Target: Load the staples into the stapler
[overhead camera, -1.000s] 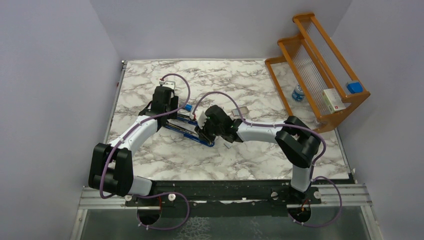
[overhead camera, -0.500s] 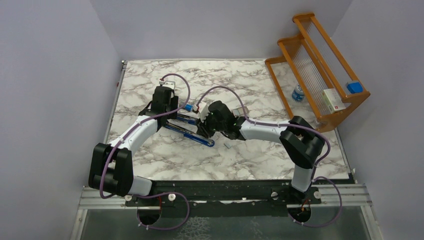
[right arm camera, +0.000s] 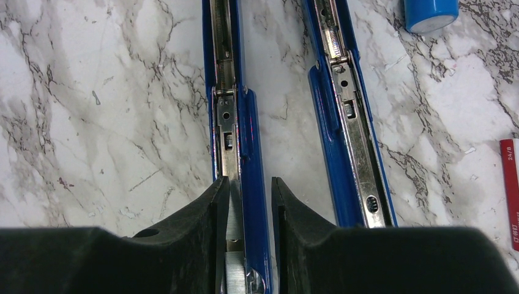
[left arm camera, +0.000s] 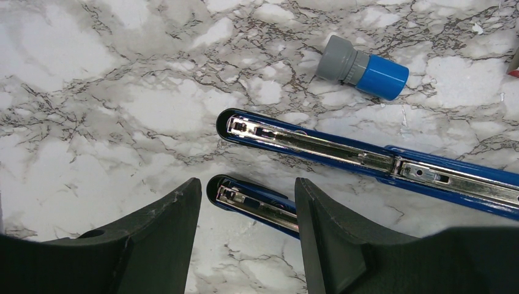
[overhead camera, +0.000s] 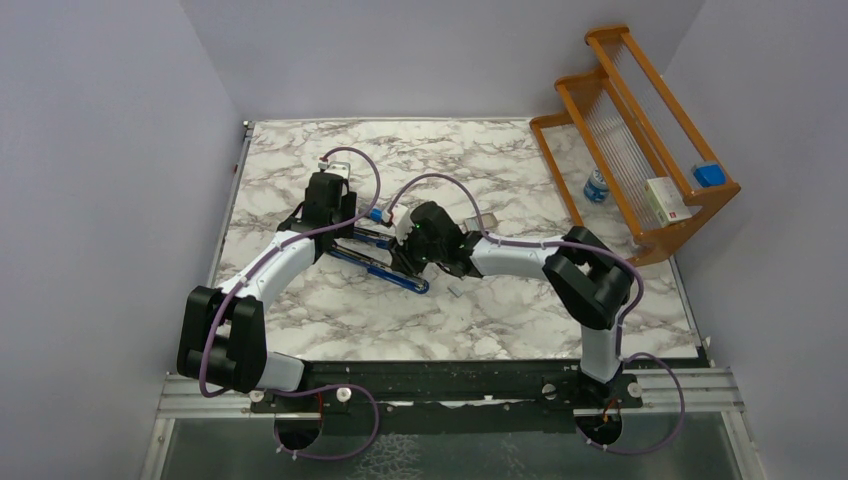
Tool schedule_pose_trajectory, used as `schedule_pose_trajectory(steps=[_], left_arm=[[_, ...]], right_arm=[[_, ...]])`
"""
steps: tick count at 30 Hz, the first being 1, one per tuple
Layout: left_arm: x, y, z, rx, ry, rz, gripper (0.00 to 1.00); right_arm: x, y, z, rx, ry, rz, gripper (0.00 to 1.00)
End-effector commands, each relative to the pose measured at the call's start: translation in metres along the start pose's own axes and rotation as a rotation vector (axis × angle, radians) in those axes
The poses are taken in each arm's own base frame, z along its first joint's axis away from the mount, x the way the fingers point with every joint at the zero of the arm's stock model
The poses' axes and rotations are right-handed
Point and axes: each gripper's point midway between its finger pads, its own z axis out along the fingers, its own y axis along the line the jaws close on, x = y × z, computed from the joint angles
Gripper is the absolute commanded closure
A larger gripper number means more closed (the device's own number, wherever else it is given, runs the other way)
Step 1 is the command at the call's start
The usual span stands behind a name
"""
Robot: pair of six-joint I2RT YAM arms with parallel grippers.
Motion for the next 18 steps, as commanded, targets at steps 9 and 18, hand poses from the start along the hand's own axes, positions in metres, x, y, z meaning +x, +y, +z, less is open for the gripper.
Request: schedule_pose_trajectory(steps=[9,18], left_arm=[[-0.021,0.003,-0.008,-0.013,-0.057,-0.002,0.39],[-0.021,0.003,-0.007,-0.013,-0.056,0.001,0.39]], right_arm=[[0.02,-0.004,0.005,0.019,0.072,-0.001,0.66],[0.038,-0.006,-0.014,0.045,0.142,-0.012,0.66]])
